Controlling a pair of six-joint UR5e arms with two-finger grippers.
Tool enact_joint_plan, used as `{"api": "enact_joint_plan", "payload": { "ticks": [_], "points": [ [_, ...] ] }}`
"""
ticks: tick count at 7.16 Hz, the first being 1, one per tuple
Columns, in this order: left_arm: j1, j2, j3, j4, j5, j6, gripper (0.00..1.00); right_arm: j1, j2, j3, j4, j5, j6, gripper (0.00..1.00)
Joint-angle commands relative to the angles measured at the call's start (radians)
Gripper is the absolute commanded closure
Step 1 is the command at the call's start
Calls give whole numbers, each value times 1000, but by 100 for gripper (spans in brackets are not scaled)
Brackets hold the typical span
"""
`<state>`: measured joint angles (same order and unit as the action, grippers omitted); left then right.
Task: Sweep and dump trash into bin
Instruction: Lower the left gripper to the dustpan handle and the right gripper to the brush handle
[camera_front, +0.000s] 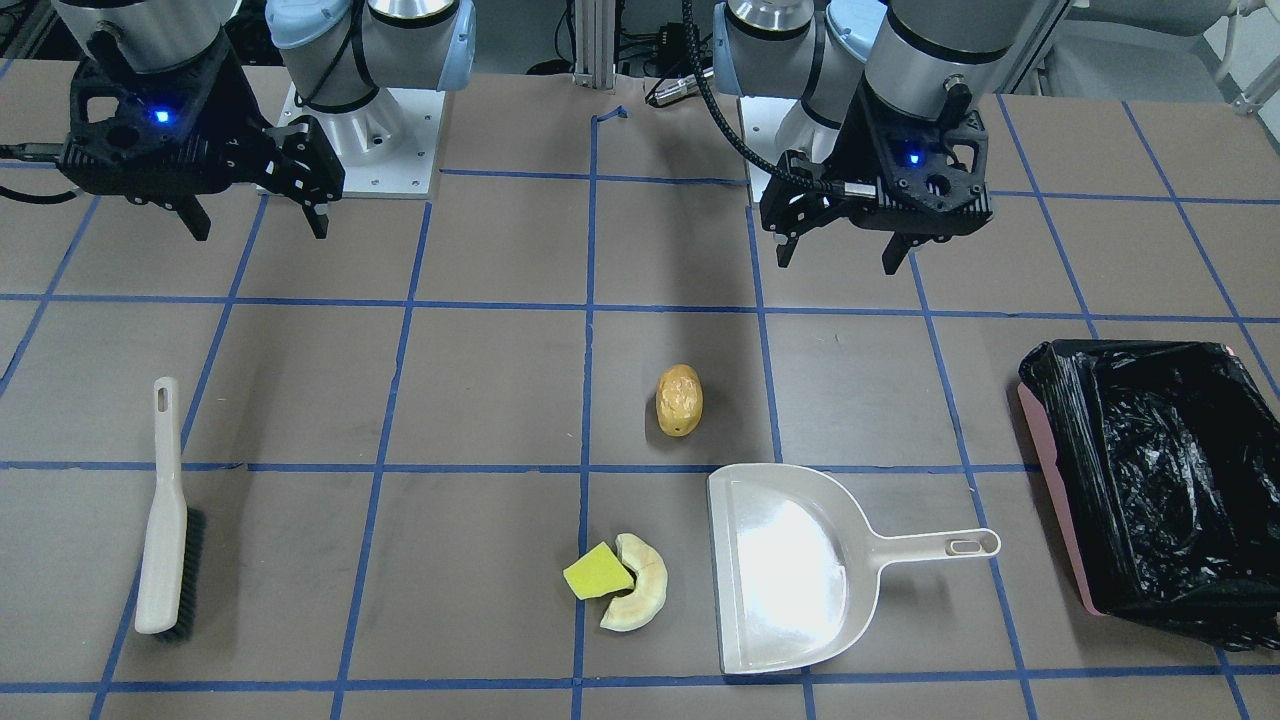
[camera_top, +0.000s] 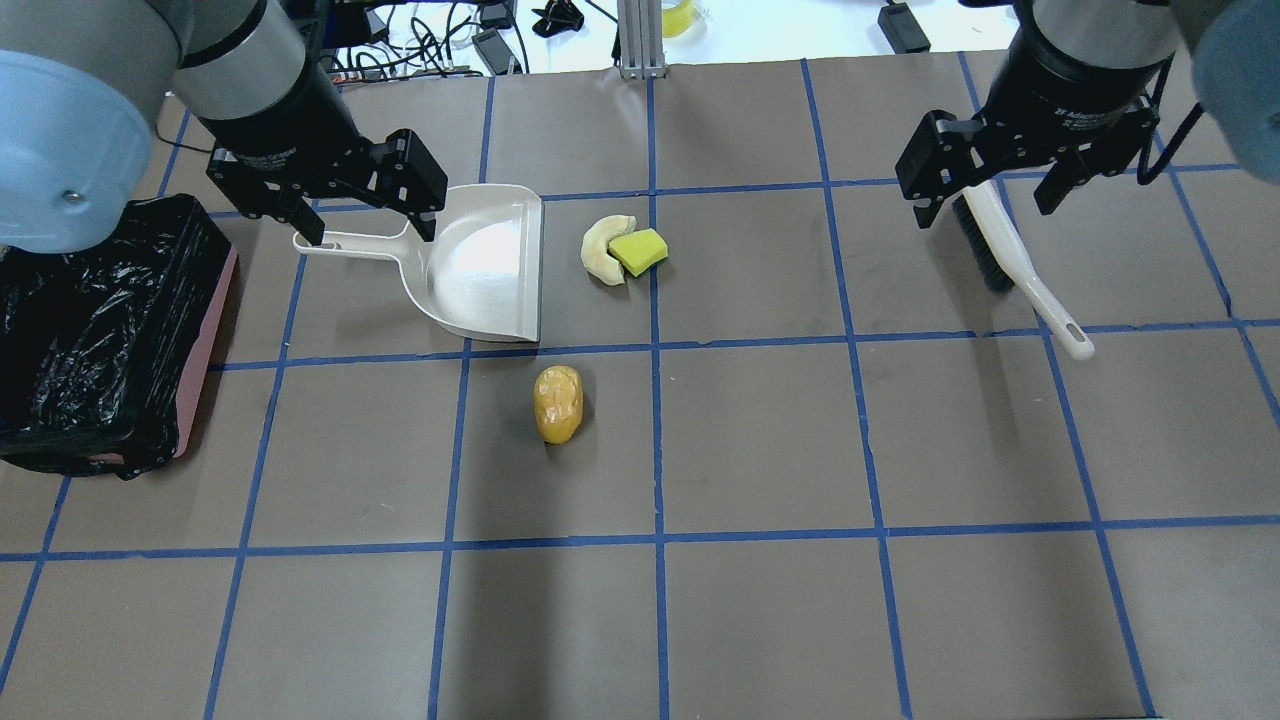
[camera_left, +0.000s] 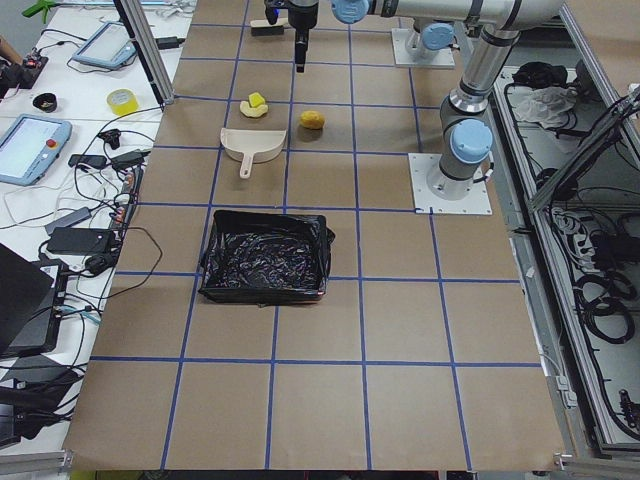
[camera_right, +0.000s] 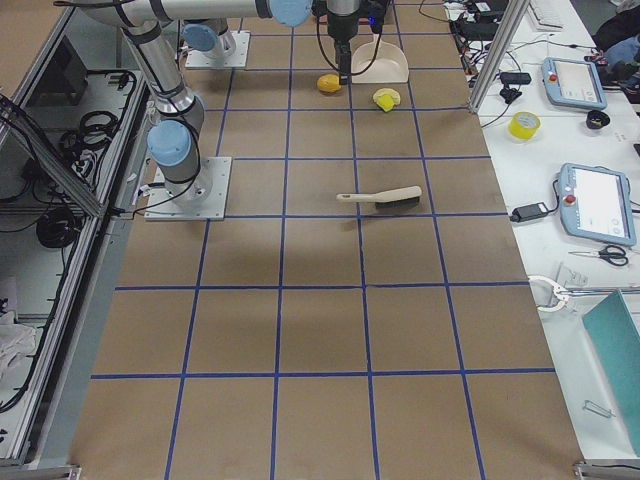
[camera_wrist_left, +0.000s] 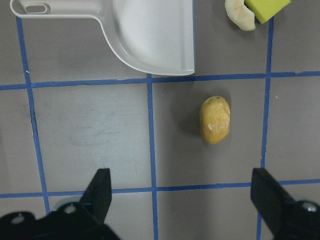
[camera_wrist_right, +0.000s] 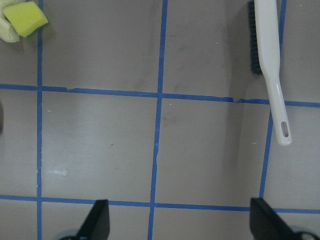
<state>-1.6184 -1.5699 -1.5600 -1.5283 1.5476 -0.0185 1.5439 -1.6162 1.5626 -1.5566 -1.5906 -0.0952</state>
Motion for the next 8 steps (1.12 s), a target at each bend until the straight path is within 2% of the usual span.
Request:
{"api": "enact_joint_plan", "payload": {
  "ticks": [1,2,3,5,6,7,8],
  "points": [
    [0,-2,-2,-4,-1,0,1,-1,4,7,-14,-5,-15,0],
    [9,-16,3,-1,-6,2,3,-2,6,7,-14,-5,-17,0],
    [20,-30,6,2,-12,32,2,-8,7,5,-13,-5,-17,0],
    [72,-73,1,90,-15,348,0,-62,25,8,-17,1,-84,0],
    [109,-108,-2,92,-32,459,0,-158,63,8,-42,1,-276,0],
    [136,-145,-2,108,-53,653,0,-245,82,13,-95,-2,-436,0],
    [164,-185,-2,140,-57,850,0,-280,102,30,-132,-3,-489,0]
  ]
}}
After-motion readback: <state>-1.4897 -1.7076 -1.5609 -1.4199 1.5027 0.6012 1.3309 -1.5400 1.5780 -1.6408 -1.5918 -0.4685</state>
